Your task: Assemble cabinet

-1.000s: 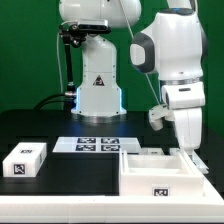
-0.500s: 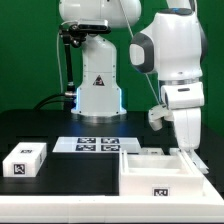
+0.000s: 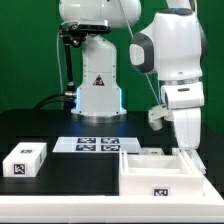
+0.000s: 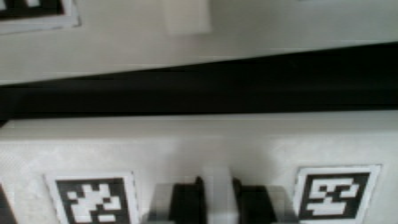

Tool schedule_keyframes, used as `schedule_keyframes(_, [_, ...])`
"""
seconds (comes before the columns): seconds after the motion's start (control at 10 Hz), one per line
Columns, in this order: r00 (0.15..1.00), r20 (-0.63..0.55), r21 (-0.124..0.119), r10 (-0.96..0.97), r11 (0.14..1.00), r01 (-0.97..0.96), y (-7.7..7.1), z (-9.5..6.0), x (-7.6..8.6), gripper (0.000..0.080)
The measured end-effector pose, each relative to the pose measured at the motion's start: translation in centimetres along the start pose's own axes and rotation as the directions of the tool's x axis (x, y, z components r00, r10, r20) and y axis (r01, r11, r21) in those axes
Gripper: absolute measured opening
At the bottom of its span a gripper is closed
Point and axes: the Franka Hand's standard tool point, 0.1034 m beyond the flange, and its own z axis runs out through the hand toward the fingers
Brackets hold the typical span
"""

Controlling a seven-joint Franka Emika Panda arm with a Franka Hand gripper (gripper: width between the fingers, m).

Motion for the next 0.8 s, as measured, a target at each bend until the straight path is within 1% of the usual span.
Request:
schedule_keyframes(0.3, [1.0,0.0,0.0,0.0,1.0,0.0,0.0,0.0,0.0,0.0061])
schedule_keyframes(0.4, [1.0,0.004,0.0,-0.003,1.0,0.003,-0.1,-0.3,-0.1,0.0061])
schedule_keyframes(0.6, [0.999,0.03,-0.016,-0.017,1.0,0.017,-0.1,-2.8,-1.0,0.0061])
schedule_keyframes(0.7, [0.999,0.043,-0.031,-0.02,0.999,0.022,0.6,-4.4,-2.0,0.0061])
schedule_keyframes(0.8, [0.998,0.048,-0.04,-0.027,0.999,0.029,0.8,-5.0,-2.8,0.0061])
